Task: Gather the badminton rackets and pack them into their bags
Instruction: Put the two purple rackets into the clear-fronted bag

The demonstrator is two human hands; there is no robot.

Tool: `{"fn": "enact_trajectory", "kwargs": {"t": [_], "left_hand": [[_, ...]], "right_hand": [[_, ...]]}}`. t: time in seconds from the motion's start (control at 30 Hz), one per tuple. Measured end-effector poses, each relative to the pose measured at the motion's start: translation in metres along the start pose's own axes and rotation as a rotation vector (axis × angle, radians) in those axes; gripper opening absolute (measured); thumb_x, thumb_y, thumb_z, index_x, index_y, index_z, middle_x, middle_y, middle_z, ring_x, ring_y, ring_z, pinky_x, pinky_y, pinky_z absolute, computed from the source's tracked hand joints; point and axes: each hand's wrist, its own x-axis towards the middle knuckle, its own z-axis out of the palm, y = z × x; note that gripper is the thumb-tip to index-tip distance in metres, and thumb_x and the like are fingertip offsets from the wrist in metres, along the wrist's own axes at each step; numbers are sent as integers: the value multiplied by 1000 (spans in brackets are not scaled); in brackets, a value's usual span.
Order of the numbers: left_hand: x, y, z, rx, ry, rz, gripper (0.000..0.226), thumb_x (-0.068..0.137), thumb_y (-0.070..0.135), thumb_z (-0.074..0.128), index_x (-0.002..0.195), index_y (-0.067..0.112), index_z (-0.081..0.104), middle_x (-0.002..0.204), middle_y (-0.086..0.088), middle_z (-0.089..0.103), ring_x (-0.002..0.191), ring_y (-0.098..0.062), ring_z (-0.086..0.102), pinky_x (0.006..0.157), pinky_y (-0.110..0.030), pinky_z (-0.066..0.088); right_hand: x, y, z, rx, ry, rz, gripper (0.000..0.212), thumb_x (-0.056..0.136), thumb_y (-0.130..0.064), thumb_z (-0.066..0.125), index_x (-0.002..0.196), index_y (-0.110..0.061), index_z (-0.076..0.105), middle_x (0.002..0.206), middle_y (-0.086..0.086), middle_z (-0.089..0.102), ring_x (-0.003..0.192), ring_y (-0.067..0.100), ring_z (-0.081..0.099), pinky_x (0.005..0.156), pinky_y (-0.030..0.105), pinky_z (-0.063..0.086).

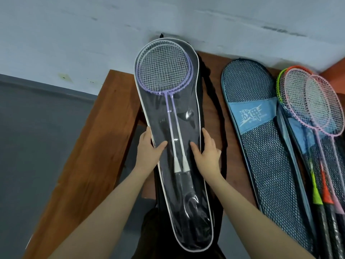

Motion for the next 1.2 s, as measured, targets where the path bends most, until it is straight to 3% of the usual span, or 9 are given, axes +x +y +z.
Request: {"fn": "enact_trajectory", "kwargs": {"t": [0.2,0.3,0.43,0.57,0.7,0.8,0.9,1.03,1.2], "left_hand": [[0,-1,6,5,44,26,64,87,17,62,143,24,31,137,5,39,115,9,32,101,-16,26],[-2,4,14,2,27,63,65,88,11,59,145,21,29,137,7,38,119,9,32,103,-12,25],[-7,14,30,-17,-29,101,65,88,5,57,144,21,28,134,13,36,121,10,31,97,4,21],[-9,19,43,-23,-42,112,63,88,4,57,143,20,30,132,17,35,119,14,30,94,6,21],[-4,18,40,51,-52,146,64,88,8,58,144,19,28,136,7,37,118,10,31,95,5,20],[1,14,32,208,-55,149,66,89,19,57,146,17,24,141,-5,35,126,-8,33,108,-19,25],[2,12,27,581,-16,133,66,90,37,52,145,16,22,146,-10,29,129,-30,29,106,-45,25],[-2,17,24,722,-40,146,66,93,41,43,146,13,18,152,-10,20,136,-31,21,109,-47,20],[-15,37,30,718,-6,265,55,94,35,46,140,8,34,150,-12,26,136,-27,24,109,-43,21]], "right_hand": [[23,-8,7,227,-57,42,68,87,-33,62,145,-24,27,142,-4,42,128,9,39,112,37,27],[17,-2,3,319,-24,78,63,87,-23,63,142,-23,33,140,-8,42,124,-2,35,104,18,27],[-1,9,-12,369,81,99,62,86,-17,64,141,-23,35,130,-15,43,124,-4,36,103,13,27],[-11,18,-25,374,138,86,68,86,-13,64,144,-18,30,136,-12,39,125,-10,32,99,-1,23],[-11,17,-27,333,112,23,72,88,-11,61,147,-14,20,145,-11,32,124,-21,25,103,2,21],[-12,14,-19,186,52,55,74,92,-24,56,149,-19,9,150,-8,31,130,1,35,108,23,22],[-12,13,-13,-4,32,69,71,95,-32,49,150,-16,7,145,-2,38,124,13,41,98,22,15],[-11,11,-14,-169,38,64,68,95,-37,45,149,-13,11,135,11,43,120,24,43,100,35,23],[-12,19,-38,-250,51,2,53,93,-35,49,139,-15,36,134,12,42,120,30,42,100,43,28]]}}
